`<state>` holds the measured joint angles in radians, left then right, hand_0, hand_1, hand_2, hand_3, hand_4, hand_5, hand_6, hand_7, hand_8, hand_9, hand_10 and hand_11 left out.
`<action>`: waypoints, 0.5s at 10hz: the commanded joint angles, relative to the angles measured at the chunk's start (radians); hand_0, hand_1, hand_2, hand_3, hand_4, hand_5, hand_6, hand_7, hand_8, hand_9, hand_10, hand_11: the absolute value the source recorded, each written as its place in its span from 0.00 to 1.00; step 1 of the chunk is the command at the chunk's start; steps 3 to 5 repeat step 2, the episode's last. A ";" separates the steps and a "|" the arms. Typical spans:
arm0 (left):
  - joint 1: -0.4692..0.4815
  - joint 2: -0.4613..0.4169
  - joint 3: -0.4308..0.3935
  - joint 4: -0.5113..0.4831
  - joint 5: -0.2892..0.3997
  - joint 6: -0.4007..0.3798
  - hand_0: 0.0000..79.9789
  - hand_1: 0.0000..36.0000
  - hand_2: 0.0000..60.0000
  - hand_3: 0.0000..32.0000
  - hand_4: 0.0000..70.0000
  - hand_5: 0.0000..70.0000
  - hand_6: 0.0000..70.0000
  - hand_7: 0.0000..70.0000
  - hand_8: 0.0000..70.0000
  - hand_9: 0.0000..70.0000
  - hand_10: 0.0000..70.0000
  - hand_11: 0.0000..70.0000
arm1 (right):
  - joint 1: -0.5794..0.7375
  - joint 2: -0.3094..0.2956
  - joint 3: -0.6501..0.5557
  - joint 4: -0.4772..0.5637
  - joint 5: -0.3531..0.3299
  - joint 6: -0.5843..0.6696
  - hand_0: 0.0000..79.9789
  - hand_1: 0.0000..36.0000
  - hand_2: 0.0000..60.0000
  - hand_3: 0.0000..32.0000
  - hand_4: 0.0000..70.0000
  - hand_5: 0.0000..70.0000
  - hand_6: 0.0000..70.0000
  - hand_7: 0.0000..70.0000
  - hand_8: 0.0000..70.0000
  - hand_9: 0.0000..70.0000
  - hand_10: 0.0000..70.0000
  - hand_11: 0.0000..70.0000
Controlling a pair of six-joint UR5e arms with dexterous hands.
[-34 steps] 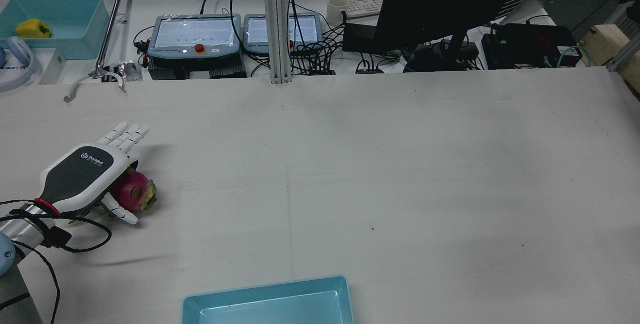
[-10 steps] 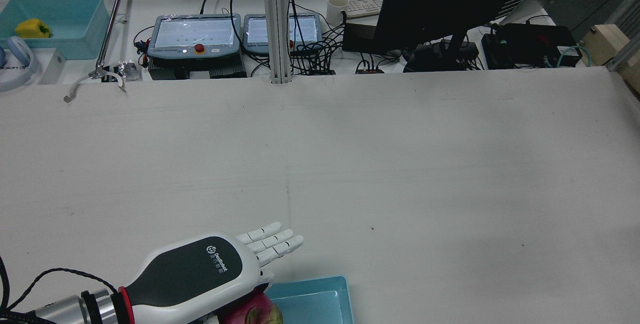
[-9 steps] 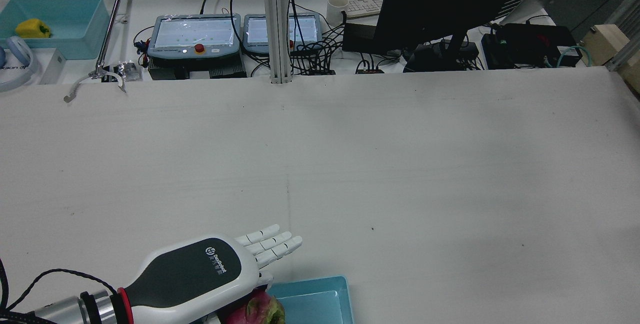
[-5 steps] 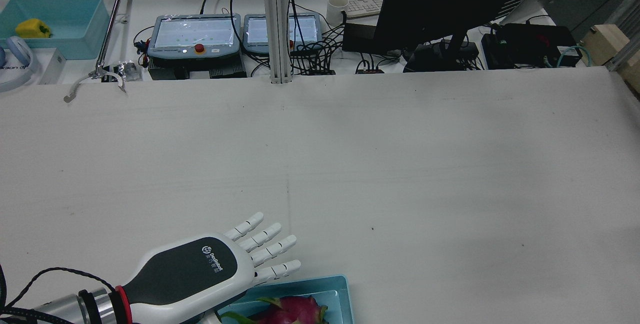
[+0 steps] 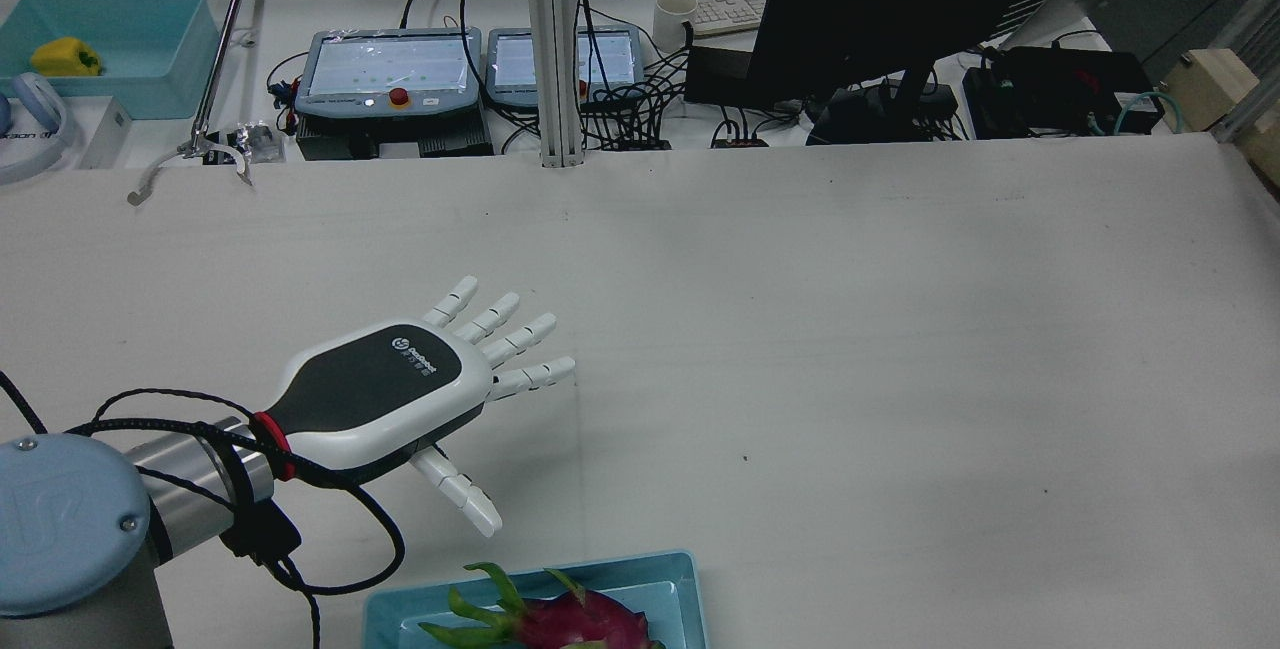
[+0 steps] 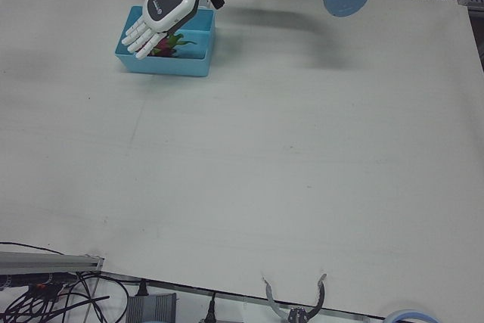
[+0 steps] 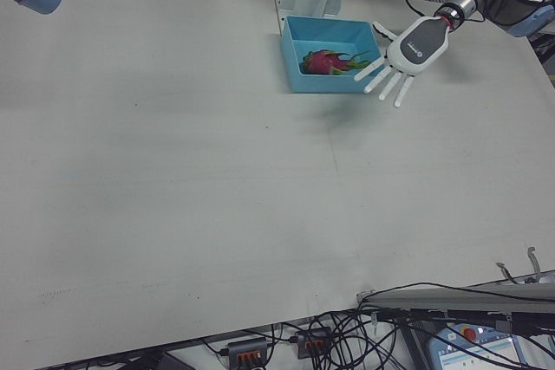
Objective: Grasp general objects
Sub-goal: 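Lift the open left hand away from the tray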
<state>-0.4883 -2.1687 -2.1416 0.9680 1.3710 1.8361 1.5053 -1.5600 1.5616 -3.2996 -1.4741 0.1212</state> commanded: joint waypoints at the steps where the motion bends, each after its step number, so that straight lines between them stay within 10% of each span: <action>1: -0.125 -0.022 0.174 -0.189 0.005 -0.118 0.00 0.00 0.00 0.34 0.00 0.00 0.00 0.00 0.07 0.00 0.00 0.00 | 0.000 0.000 0.000 0.000 0.000 0.000 0.00 0.00 0.00 0.00 0.00 0.00 0.00 0.00 0.00 0.00 0.00 0.00; 5: -0.171 -0.020 0.234 -0.246 0.006 -0.195 0.00 0.00 0.00 0.35 0.00 0.00 0.00 0.00 0.09 0.00 0.00 0.00 | 0.001 0.000 0.000 0.000 0.000 0.000 0.00 0.00 0.00 0.00 0.00 0.00 0.00 0.00 0.00 0.00 0.00 0.00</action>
